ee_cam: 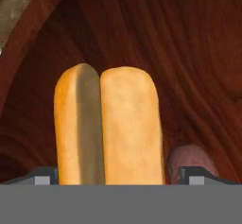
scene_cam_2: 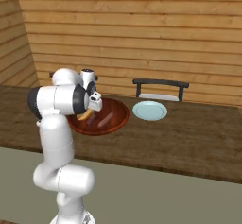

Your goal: Place one bun and one sausage from the bowl on each plate.

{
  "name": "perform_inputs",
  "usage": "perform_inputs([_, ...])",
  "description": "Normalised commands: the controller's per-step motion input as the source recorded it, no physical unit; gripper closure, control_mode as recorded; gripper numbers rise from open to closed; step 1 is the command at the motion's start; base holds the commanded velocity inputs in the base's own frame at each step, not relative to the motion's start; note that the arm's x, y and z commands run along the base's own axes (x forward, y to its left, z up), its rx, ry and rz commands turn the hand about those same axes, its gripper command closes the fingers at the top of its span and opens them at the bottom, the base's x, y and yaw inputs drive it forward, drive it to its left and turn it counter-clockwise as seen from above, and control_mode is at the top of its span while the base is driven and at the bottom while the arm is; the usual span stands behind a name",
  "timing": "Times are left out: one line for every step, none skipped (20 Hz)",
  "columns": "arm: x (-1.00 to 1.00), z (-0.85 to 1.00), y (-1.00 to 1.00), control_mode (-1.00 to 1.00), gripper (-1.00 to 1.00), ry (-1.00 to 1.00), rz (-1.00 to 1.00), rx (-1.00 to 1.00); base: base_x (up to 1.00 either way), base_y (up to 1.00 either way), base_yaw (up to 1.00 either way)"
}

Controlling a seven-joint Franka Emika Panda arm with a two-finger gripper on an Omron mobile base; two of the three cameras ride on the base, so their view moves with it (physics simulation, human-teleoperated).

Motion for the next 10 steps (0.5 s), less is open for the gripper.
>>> perform_inputs([0.0,-0.21,0.0,-1.0,1.0,0.0,0.0,0.05,0.0,0.0,0.0])
perform_inputs([0.0,-0.01,0.0,-1.0,1.0,0.0,0.0,0.0,0.0,0.0,0.0])
perform_inputs([0.0,0.0,0.0,-1.0,1.0,0.0,0.0,0.0,0.0,0.0,0.0])
perform_inputs([0.0,-0.12,0.0,-1.0,1.0,0.0,0.0,-0.01,0.0,0.0,0.0])
perform_inputs([0.0,-0.1,0.0,-1.0,1.0,0.0,0.0,-0.02,0.0,0.0,0.0])
perform_inputs([-0.2,0.0,-0.1,-1.0,1.0,-0.03,0.0,0.0,0.0,0.0,0.0])
perform_inputs([-0.4,0.14,-0.46,-1.0,1.0,-0.09,-0.01,0.0,0.0,0.0,0.0])
perform_inputs([-0.54,0.49,-0.8,-1.0,1.0,-0.16,-0.02,0.0,0.0,0.0,0.0])
perform_inputs([-0.62,0.56,-0.94,-1.0,1.0,-0.17,-0.05,0.0,0.0,0.0,0.0])
perform_inputs([-0.7,0.84,-1.0,-1.0,1.0,-0.22,-0.1,0.0,0.0,0.0,0.0])
